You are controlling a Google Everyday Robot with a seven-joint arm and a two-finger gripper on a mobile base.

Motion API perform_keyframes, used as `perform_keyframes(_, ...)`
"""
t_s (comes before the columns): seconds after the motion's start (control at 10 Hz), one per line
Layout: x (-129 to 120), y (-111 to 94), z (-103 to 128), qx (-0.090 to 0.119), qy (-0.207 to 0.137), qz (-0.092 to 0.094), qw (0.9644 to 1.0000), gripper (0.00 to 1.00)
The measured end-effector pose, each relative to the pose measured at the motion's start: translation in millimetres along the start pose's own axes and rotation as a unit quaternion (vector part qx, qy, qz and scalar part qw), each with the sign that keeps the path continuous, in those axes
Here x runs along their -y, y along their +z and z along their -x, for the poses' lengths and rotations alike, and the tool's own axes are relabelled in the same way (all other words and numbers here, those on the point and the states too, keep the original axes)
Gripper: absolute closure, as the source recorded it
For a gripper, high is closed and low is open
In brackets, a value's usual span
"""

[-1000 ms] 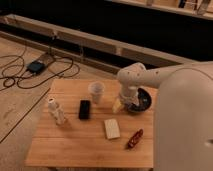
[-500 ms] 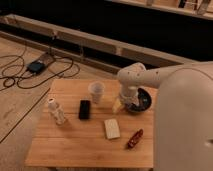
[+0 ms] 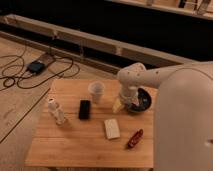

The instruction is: Place the white sponge in the ceramic cup

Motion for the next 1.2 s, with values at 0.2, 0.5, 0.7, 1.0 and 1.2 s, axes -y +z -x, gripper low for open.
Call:
perform_keyframes(0.2, 0.0, 0.0, 0.0, 0.0, 0.0, 0.0, 1.0, 0.2)
perform_keyframes(0.5, -0.3, 0.6, -0.1, -0.001, 0.002, -0.001, 1.0, 0.2)
perform_keyframes(0.7, -12.2, 0.5, -3.6, 0.005, 0.013, -0.006, 0.9999, 0.2)
perform_keyframes(1.0, -56.8, 5.4, -15.0, 0.007, 0.009, -0.004, 0.9999, 0.2)
perform_keyframes(1.2, -78.6, 12.7, -24.1, 0.004, 0.002, -0.003, 1.0, 0.2)
